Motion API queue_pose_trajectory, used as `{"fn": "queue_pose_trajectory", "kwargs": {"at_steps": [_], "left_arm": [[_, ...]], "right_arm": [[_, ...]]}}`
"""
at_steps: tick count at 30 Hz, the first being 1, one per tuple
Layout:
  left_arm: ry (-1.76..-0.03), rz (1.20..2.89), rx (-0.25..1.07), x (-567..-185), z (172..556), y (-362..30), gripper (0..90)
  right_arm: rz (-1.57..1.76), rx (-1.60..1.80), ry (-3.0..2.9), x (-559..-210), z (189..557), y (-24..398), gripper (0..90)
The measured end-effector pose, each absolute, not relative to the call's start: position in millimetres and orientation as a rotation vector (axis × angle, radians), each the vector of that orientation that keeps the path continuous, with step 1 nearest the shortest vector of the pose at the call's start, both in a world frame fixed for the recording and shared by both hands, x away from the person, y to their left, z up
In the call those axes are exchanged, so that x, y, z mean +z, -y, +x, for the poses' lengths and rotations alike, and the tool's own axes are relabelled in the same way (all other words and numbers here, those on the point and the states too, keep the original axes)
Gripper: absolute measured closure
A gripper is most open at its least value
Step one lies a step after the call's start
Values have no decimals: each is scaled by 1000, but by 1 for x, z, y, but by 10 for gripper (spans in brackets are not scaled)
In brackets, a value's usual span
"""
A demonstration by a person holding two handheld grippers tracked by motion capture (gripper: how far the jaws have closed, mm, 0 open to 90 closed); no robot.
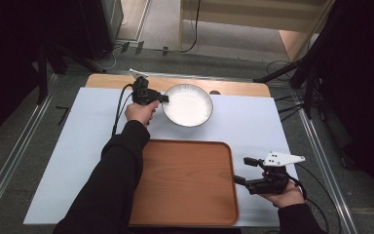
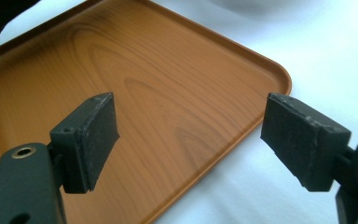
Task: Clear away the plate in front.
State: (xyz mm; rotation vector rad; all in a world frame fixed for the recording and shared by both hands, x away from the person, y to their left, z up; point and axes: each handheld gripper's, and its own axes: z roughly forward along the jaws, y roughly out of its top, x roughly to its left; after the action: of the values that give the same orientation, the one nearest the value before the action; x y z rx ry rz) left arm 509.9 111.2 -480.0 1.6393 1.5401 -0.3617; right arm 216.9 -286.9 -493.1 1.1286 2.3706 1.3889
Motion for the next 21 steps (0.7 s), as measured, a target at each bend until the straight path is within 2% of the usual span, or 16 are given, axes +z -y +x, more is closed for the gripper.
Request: {"fn": "queue_pose_trajectory", "kwargs": {"at_steps": [4, 21], "left_arm": [[-1535, 1627, -390, -481, 503, -121, 840], [-1429, 1786, -414, -458, 464, -139, 837]], "right_arm": [[1134, 1386, -2369, -493, 217, 287, 190], [1133, 1372, -2368, -494, 219, 286, 190]]}}
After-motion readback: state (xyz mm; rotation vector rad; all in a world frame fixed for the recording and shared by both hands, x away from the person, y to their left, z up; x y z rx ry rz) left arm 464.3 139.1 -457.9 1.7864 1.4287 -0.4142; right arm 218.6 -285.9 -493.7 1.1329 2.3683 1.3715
